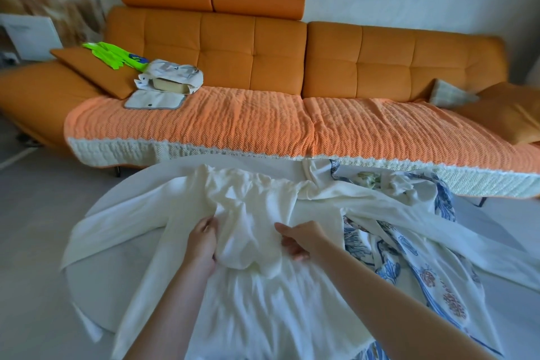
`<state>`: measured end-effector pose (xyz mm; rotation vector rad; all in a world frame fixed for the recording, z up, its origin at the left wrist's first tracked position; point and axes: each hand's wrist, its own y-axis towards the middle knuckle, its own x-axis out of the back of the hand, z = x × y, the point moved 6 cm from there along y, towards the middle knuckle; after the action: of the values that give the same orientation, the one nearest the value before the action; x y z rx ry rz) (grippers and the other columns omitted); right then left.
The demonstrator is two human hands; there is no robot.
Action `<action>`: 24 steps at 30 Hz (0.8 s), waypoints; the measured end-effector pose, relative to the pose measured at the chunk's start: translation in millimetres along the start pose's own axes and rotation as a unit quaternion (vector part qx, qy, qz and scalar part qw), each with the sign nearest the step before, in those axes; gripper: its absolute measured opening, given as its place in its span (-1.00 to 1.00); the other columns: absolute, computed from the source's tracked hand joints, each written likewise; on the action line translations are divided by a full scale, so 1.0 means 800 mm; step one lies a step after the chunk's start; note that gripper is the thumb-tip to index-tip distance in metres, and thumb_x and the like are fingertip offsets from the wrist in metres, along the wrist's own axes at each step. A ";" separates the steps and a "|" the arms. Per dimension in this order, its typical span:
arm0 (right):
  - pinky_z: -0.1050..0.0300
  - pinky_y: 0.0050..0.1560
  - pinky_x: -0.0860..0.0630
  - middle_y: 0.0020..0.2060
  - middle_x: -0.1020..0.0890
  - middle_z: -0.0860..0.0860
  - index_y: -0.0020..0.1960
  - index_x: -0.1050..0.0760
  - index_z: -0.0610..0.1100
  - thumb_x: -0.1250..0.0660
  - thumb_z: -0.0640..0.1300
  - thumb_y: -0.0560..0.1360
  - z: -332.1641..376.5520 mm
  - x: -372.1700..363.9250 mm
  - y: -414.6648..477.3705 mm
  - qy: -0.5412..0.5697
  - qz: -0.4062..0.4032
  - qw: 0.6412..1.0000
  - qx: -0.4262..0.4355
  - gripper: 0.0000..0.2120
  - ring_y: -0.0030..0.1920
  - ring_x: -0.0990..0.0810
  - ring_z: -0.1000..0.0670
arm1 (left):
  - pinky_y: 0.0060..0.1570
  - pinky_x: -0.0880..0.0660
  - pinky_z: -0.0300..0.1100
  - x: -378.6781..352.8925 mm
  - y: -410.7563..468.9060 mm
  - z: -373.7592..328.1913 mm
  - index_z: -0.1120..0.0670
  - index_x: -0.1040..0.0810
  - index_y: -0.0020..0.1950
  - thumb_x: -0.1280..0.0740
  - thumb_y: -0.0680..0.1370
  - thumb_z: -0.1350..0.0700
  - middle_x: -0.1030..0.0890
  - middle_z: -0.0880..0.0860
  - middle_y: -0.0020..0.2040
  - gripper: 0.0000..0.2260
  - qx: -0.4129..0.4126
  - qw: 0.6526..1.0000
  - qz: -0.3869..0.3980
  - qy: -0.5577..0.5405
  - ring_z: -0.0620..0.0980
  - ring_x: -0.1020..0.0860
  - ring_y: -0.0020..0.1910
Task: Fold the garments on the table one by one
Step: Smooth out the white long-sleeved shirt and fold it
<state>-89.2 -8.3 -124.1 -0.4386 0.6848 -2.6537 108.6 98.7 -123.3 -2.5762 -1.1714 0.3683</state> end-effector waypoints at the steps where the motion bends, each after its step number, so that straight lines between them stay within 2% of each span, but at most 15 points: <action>1: 0.21 -0.60 -0.39 -0.43 -0.54 -0.14 -0.31 -0.47 -0.27 -0.48 -0.15 0.41 0.004 -0.003 0.001 0.023 -0.005 1.000 -0.002 -0.73 -0.51 -0.46 -0.04 | 0.03 -0.45 -0.08 0.000 0.001 0.001 0.08 -0.48 0.18 -0.21 0.61 0.14 -0.54 0.12 0.07 -0.83 0.006 1.000 -0.001 -0.008 0.09 -0.51 0.02; 4: 0.10 -0.44 -0.52 -0.37 -0.52 -0.18 -0.27 -0.42 -0.29 -0.30 -0.26 0.52 0.008 -0.004 0.012 0.066 -0.044 0.997 -0.004 -0.80 -0.41 -0.52 -0.10 | -0.07 -0.50 -0.08 -0.008 -0.003 0.011 0.16 -0.50 0.15 -0.31 0.56 0.14 -0.60 0.14 -0.04 -0.81 0.063 0.996 0.059 -0.024 0.11 -0.56 -0.09; 6: 0.07 -0.36 -0.43 -0.42 -0.45 -0.16 -0.33 -0.38 -0.26 -0.20 -0.22 0.54 0.014 0.008 0.020 0.060 -0.102 0.993 0.019 -0.73 -0.43 -0.45 -0.09 | -0.10 -0.53 -0.04 -0.006 -0.004 0.016 0.22 -0.52 0.12 -0.38 0.49 0.21 -0.62 0.16 -0.09 -0.77 0.075 0.994 0.071 -0.021 0.11 -0.58 -0.12; 8: 0.08 -0.36 -0.40 -0.43 -0.43 -0.13 -0.27 -0.39 -0.22 -0.11 -0.13 0.59 0.031 0.028 0.025 0.062 -0.166 0.981 0.074 -0.70 -0.44 -0.42 -0.06 | -0.01 -0.51 0.02 0.004 0.003 0.016 0.27 -0.50 0.20 -0.38 0.48 0.27 -0.60 0.20 0.03 -0.70 0.052 0.997 0.033 -0.044 0.13 -0.56 -0.04; 10: -0.02 -0.24 -0.55 -0.30 -0.50 -0.13 -0.06 -0.43 -0.23 -0.07 -0.07 0.62 0.041 0.041 0.033 0.092 -0.186 0.973 0.097 -0.73 -0.34 -0.49 -0.08 | 0.01 -0.49 0.00 0.014 0.009 0.013 0.25 -0.45 0.26 -0.30 0.54 0.27 -0.55 0.21 0.16 -0.72 0.022 0.999 -0.001 -0.040 0.12 -0.52 0.02; 12: -0.17 -0.11 -0.61 -0.16 -0.53 -0.20 0.03 -0.45 -0.28 -0.08 -0.05 0.61 0.031 0.042 0.044 0.073 -0.155 0.983 0.059 -0.69 -0.20 -0.56 -0.15 | -0.09 -0.52 -0.04 0.016 0.013 0.014 0.21 -0.41 0.27 -0.21 0.60 0.21 -0.51 0.21 0.19 -0.75 0.010 1.000 0.006 0.022 0.11 -0.51 0.03; 14: -0.21 -0.11 -0.61 -0.11 -0.58 -0.26 -0.02 -0.48 -0.30 -0.13 0.00 0.59 0.019 0.042 0.048 0.032 -0.131 0.991 0.022 -0.64 -0.13 -0.63 -0.21 | -0.20 -0.56 -0.04 0.010 0.011 0.015 0.19 -0.39 0.25 -0.20 0.60 0.10 -0.53 0.19 0.15 -0.73 0.009 0.995 0.034 0.092 0.13 -0.54 0.01; 16: -0.18 -0.13 -0.62 -0.14 -0.64 -0.26 -0.06 -0.52 -0.32 -0.21 0.10 0.55 0.025 0.043 0.042 -0.026 -0.118 0.992 0.041 -0.56 -0.16 -0.66 -0.23 | -0.14 -0.59 0.07 0.009 0.012 0.009 0.17 -0.41 0.21 -0.28 0.56 0.03 -0.55 0.17 0.11 -0.70 -0.017 0.989 0.036 0.141 0.15 -0.57 0.02; 18: -0.09 -0.15 -0.63 -0.12 -0.65 -0.24 -0.02 -0.51 -0.32 -0.38 0.07 0.46 0.031 0.037 0.038 -0.045 -0.070 0.995 0.048 -0.58 -0.16 -0.66 -0.21 | -0.03 -0.57 0.14 0.006 0.013 0.008 0.18 -0.44 0.22 -0.37 0.51 0.12 -0.58 0.17 0.13 -0.67 -0.007 0.992 0.052 0.113 0.15 -0.57 0.05; 20: -0.01 -0.15 -0.62 -0.05 -0.64 -0.22 0.06 -0.49 -0.33 -0.50 -0.10 0.38 0.025 0.028 0.037 -0.047 -0.020 0.998 0.025 -0.60 -0.12 -0.65 -0.18 | -0.06 -0.56 0.08 -0.009 0.004 0.016 0.21 -0.48 0.23 -0.38 0.48 0.27 -0.60 0.17 0.12 -0.67 0.060 0.991 0.116 0.008 0.12 -0.58 0.05; 22: -0.02 -0.04 -0.61 -0.05 -0.63 -0.23 0.11 -0.49 -0.39 -0.43 -0.29 0.42 0.024 0.025 0.042 0.033 -0.004 0.999 0.029 -0.68 -0.10 -0.63 -0.19 | -0.14 -0.59 -0.03 -0.022 -0.006 0.017 0.23 -0.50 0.21 -0.37 0.45 0.33 -0.62 0.16 0.09 -0.67 0.097 0.980 0.160 -0.071 0.10 -0.59 0.02; 24: 0.10 -0.13 -0.62 -0.14 -0.61 -0.19 0.08 -0.46 -0.41 -0.27 -0.39 0.51 0.035 0.022 0.039 0.210 0.043 0.976 0.043 -0.84 -0.18 -0.62 -0.11 | -0.18 -0.61 -0.12 -0.028 -0.007 0.018 0.23 -0.50 0.21 -0.39 0.44 0.31 -0.62 0.16 0.09 -0.66 0.098 0.976 0.168 -0.103 0.08 -0.60 0.02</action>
<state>-85.7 -51.7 -113.4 0.1820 0.6843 -2.7007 85.9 87.4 -132.4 -2.6018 -0.7087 0.7994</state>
